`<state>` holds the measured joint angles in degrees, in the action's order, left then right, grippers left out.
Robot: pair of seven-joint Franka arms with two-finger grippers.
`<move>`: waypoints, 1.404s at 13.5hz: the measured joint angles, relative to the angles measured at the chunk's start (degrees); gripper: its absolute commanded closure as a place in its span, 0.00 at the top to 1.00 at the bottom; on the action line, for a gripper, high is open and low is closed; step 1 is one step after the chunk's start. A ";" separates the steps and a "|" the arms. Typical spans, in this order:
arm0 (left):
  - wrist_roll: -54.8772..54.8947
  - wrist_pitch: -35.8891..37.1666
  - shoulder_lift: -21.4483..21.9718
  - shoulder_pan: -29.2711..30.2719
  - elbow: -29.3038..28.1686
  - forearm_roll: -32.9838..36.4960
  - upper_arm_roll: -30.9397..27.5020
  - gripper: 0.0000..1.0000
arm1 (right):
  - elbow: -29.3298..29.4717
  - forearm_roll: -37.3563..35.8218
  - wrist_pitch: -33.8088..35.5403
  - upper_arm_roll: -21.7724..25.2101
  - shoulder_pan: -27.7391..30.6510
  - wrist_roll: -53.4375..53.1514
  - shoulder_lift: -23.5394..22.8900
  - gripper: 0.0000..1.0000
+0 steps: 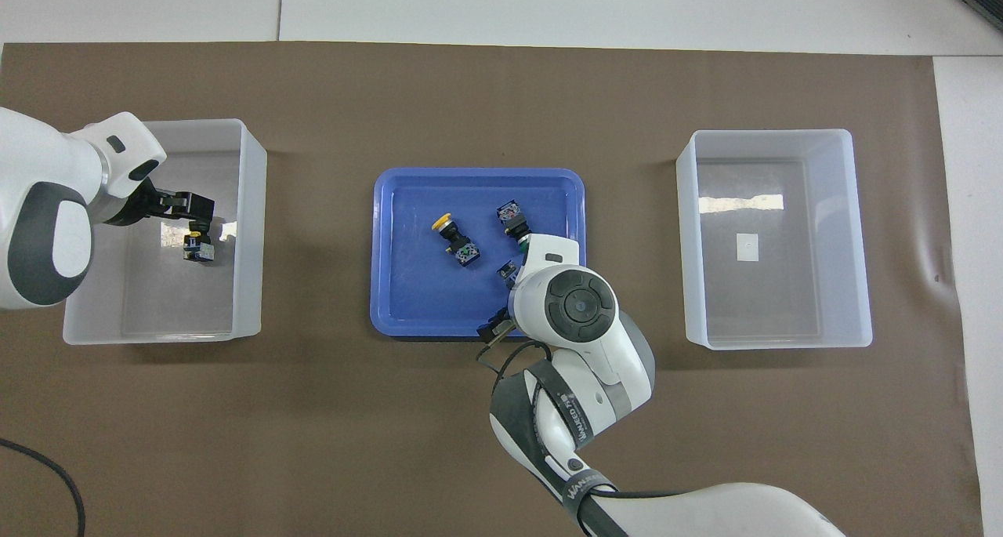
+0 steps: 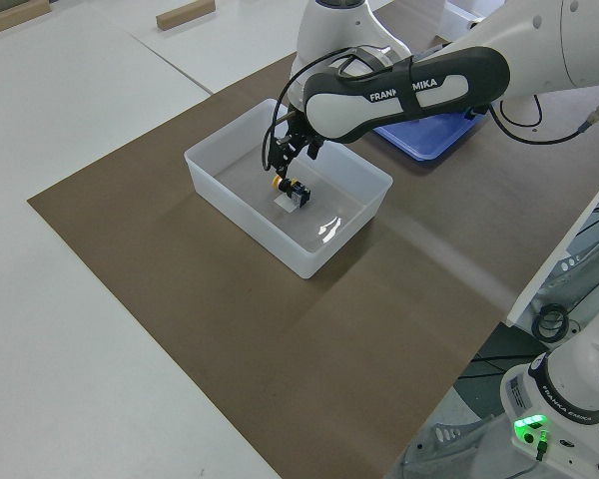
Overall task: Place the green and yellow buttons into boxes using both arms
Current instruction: 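Release the button in the box while the right gripper grasps a green one, then lift the green button with the right gripper while the left gripper grasps another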
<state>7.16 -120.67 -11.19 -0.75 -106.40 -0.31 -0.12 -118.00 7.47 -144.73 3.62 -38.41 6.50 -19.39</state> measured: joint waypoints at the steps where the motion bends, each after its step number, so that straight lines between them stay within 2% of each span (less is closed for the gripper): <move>1: -2.09 3.50 0.11 -0.63 2.73 -0.01 0.11 0.92 | 0.11 -0.09 -0.06 0.25 0.04 0.45 -0.02 0.10; 2: -5.63 6.03 0.23 -1.83 4.62 -0.02 0.28 0.92 | 0.34 -0.09 0.30 0.43 0.16 0.75 0.07 0.00; 5: -24.14 7.52 0.21 -9.38 5.57 -0.08 0.74 0.91 | 2.19 -0.09 4.64 0.84 1.16 0.77 0.52 0.00; 7: -39.33 5.80 0.12 -15.21 4.57 -0.08 0.92 0.90 | 3.10 -0.09 7.82 1.24 2.03 0.76 2.00 0.00; 11: -62.84 -8.90 0.31 -23.80 -2.68 -0.07 1.12 0.87 | 4.41 -0.09 18.10 1.61 6.90 0.70 9.87 0.00; 14: -75.28 -17.66 -0.04 -28.33 -6.58 -0.06 1.12 0.83 | 4.78 -0.09 25.09 1.78 14.29 0.70 16.12 0.00; 17: -83.13 -25.67 -2.53 -30.82 -7.81 -0.06 1.10 0.82 | 4.69 -0.16 27.15 1.94 22.16 2.27 17.95 0.00; 19: -86.09 -30.35 -5.59 -31.57 -7.92 -0.06 1.04 0.81 | 4.25 -0.19 26.73 1.99 26.59 9.80 17.39 0.00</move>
<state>-78.93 -151.02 -16.78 -32.32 -114.32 -0.38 0.92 -113.75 7.28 -118.00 5.61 -11.83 16.30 -2.00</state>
